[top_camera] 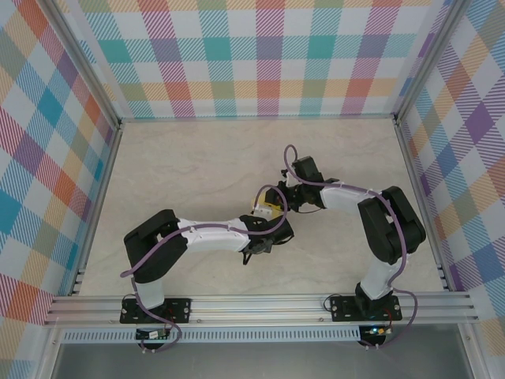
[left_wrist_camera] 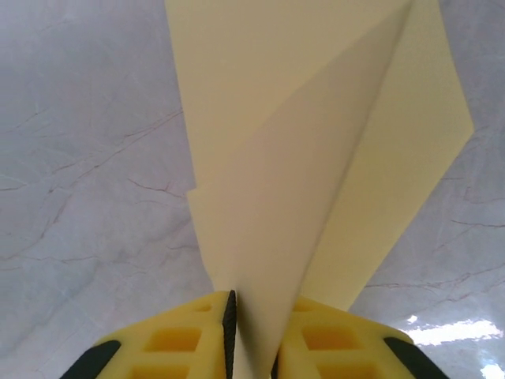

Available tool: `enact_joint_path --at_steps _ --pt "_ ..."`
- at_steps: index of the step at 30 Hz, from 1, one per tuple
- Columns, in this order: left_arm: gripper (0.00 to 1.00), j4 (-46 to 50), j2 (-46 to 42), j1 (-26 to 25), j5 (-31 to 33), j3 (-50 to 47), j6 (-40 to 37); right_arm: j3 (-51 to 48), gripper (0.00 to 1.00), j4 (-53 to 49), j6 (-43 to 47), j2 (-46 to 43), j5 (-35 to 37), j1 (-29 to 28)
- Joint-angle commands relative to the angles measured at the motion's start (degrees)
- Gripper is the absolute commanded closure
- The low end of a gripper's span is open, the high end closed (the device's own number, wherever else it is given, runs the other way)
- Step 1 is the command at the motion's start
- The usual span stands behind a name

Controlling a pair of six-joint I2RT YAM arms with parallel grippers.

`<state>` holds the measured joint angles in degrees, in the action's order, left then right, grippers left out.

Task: Fold a paper plane with a square sheet of paper (pick it up from the middle)
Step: Fourth fold the wing at the center of the table.

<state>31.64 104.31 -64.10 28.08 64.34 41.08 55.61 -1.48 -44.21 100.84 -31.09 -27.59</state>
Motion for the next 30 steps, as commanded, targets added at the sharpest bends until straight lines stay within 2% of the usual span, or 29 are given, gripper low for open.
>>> enact_joint_path --at_steps 1,8,10,17,22,25,30 --pt "0.84 2.46 -0.06 -0.86 3.59 1.06 -0.11 0.62 0.75 -2.34 1.84 -2.01 0.26 0.75" --pt "0.94 2.40 -3.39 -0.77 6.10 -0.60 -3.49 -3.21 0.66 -6.69 3.22 -9.27 5.40 2.92" --pt "0.94 3.03 -4.81 -0.69 7.82 -1.48 -5.04 -4.36 0.65 -7.78 3.59 -11.16 6.30 3.33" --pt "0.94 0.00 -10.55 -0.20 6.03 -7.32 -12.68 -8.82 0.64 -8.23 2.73 -16.03 8.39 3.42" --pt "0.94 0.21 -10.30 -0.24 5.37 -8.09 -13.05 -10.82 0.62 -6.21 1.34 -16.73 6.68 3.38" --pt "0.90 -0.90 -9.55 -0.26 3.85 -8.32 -13.04 -11.75 0.60 -3.46 -0.15 -16.57 3.97 3.41" --pt "0.70 -3.10 -8.53 -0.07 -0.45 -7.86 -12.27 -10.98 0.59 0.21 -2.48 -13.62 -1.00 3.34"
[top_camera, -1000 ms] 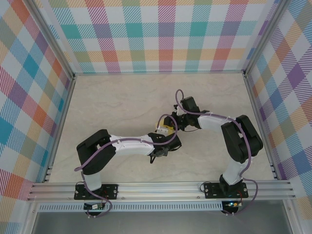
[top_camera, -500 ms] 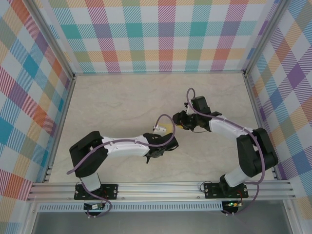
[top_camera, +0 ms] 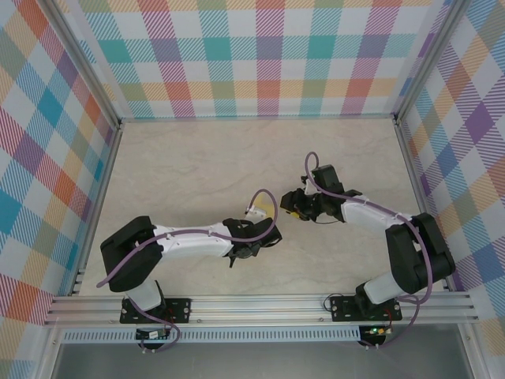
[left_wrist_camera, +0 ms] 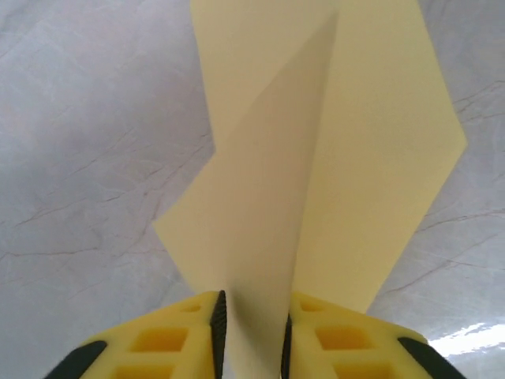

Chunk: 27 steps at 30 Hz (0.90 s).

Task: Fold a paper plane with a square sheet of paper (pick it up from the middle)
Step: Fourth fold the wing at the center of the table.

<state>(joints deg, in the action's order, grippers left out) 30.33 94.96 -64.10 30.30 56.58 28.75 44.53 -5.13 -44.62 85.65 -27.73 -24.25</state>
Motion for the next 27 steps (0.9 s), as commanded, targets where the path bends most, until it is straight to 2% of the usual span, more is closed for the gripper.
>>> enact_joint_path --at_steps 1,11,23,27 --pt "0.68 -2.00 1.08 0.09 -3.29 0.10 0.45 0.27 0.57 4.83 -2.82 2.48 -5.31 -0.03" --pt "0.60 -6.13 0.26 1.95 -9.71 -2.45 1.52 1.72 0.49 10.80 -7.45 7.13 -8.70 -2.00" --pt "0.60 -6.11 -2.18 3.10 -9.15 -4.10 1.84 7.61 0.48 9.83 -7.32 14.33 -7.82 -4.89" --pt "0.58 -7.80 -3.87 3.10 -11.45 -4.97 0.94 10.12 0.53 7.46 -6.04 17.19 -7.78 -5.26"
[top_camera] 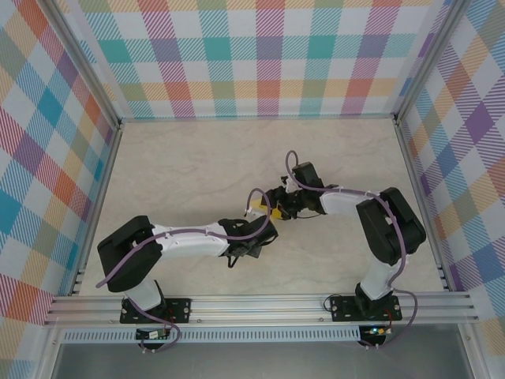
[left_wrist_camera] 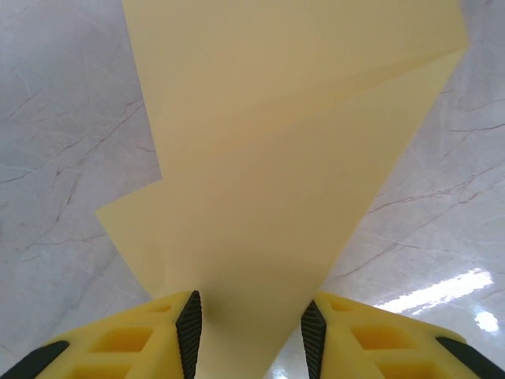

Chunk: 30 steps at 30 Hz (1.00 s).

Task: Fold a paper plane with a square sheet of paper (pick it up from the middle)
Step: Fourth fold the wing at the center of the table.

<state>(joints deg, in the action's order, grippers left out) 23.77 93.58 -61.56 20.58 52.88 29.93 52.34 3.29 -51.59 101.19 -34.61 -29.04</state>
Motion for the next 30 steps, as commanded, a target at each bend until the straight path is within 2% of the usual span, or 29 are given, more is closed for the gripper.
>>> enact_joint_path --at_steps 1,5,8,11,16,24,30 --pt "0.57 -1.31 -3.66 0.54 -1.85 -1.74 0.05 2.41 0.57 -0.91 0.91 2.13 -0.89 -0.49" --pt "0.41 -5.05 -13.50 1.03 -1.94 -6.87 3.36 2.86 0.65 -0.90 1.17 3.40 -1.26 -0.55" --pt "0.33 -7.31 -19.50 1.33 -1.42 -10.21 5.61 3.29 0.67 -1.02 1.36 3.51 -2.10 -0.49" --pt "0.30 -6.32 -20.91 1.34 -1.04 -10.28 6.10 4.21 0.70 -2.69 2.43 3.20 -2.08 -0.49" --pt "0.29 -6.51 -16.46 0.19 -0.26 -9.26 6.32 5.52 0.74 -3.79 3.22 3.30 -3.03 -0.49" --pt "0.28 -1.39 -4.63 -3.25 8.60 -1.56 6.01 7.12 0.75 -5.03 3.96 3.68 -3.56 -0.49" --pt "0.32 0.23 0.11 -4.04 11.49 0.80 7.16 7.34 0.76 -5.30 3.96 3.73 -3.61 -0.52"
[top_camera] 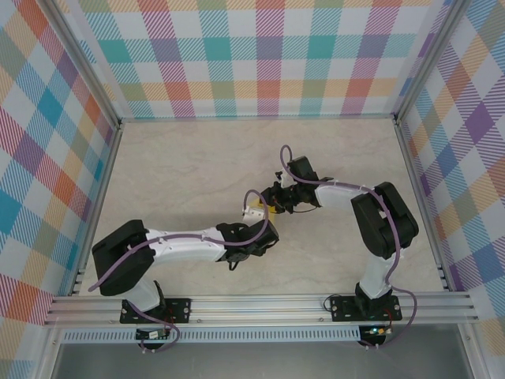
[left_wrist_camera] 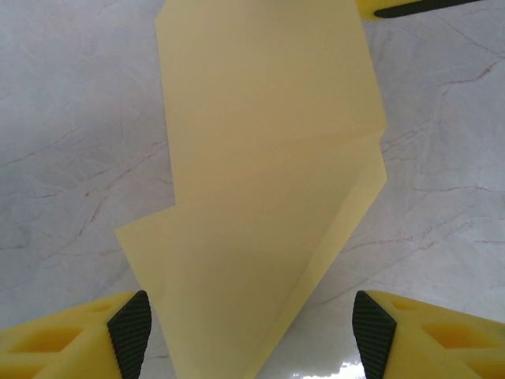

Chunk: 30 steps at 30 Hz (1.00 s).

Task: Fold a paper plane with a square sheet of paper (pick it up from the middle)
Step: Fourth fold the wing at the center of the table.

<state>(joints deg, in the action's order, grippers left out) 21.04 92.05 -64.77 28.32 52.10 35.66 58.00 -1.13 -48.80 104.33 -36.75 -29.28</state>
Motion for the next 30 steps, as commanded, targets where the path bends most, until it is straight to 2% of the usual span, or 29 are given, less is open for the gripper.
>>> enact_joint_path --at_steps 1,5,8,12,30 --pt "0.33 3.42 2.13 -0.92 4.10 1.78 1.83 1.77 0.76 -1.11 1.29 0.61 -1.48 -0.28" --pt "0.38 4.45 3.46 -1.06 4.98 2.05 3.31 2.03 0.76 -1.48 1.42 0.70 -1.48 -0.25" --pt "0.49 3.97 3.75 -1.19 4.99 1.65 3.92 2.12 0.76 -1.65 1.51 0.61 -1.31 -0.30" --pt "0.58 3.33 4.19 -1.15 4.40 1.54 3.79 2.03 0.76 -1.84 1.60 0.54 -0.96 -0.25" --pt "0.78 1.79 4.19 -1.15 3.09 1.09 2.95 1.51 0.75 -2.42 1.77 0.04 -0.29 -0.26"
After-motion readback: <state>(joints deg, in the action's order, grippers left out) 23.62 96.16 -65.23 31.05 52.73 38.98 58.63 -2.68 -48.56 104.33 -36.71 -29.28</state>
